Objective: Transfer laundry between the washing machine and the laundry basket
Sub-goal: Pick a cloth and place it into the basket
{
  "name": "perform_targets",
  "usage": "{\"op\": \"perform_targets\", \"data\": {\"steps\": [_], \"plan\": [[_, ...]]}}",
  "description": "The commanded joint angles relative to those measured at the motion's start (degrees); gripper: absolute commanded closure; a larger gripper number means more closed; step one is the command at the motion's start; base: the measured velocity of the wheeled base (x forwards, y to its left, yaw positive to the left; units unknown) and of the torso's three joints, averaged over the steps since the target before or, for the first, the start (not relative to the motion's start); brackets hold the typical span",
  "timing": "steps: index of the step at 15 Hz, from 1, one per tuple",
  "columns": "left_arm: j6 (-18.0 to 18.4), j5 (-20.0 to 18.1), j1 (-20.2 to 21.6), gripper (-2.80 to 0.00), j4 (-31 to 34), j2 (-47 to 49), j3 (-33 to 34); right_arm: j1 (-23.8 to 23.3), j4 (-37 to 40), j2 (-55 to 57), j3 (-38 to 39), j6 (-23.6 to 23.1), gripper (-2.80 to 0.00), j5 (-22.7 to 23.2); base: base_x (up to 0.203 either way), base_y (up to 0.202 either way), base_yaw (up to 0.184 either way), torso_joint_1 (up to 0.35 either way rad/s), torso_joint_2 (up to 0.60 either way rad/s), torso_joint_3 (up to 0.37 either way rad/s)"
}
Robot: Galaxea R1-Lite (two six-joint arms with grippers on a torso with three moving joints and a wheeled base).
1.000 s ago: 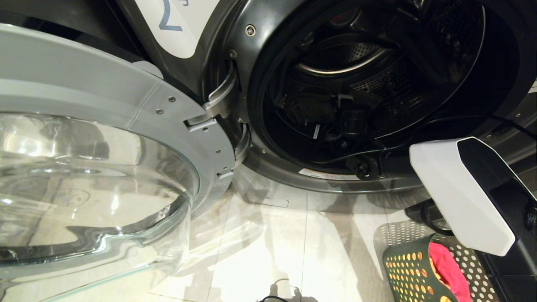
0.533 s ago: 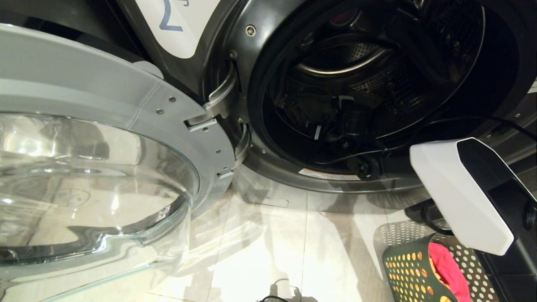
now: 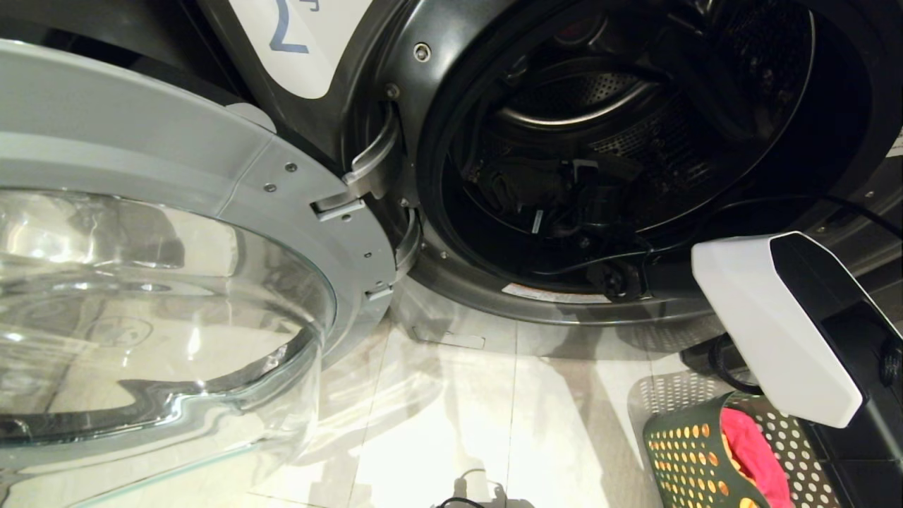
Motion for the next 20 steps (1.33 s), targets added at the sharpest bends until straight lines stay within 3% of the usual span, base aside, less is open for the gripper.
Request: {"op": "perform_targets", "data": {"steps": [1, 20], "plan": [[0.0, 0.01, 0.0, 0.0, -0.01, 0.02, 0.0, -0.06, -0.21, 0.02, 0.05, 0.08, -2.8, -0.27, 0.0, 0.0, 0.0, 0.0, 0.0, 0.0], [0.17, 0.01, 0.0, 0.0, 0.08, 0.02, 0.0, -4.13, 0.22, 0.85, 0.1, -0.49, -2.8, -2.08, 0.0, 0.0, 0.0, 0.0, 0.0, 0.0]]}}
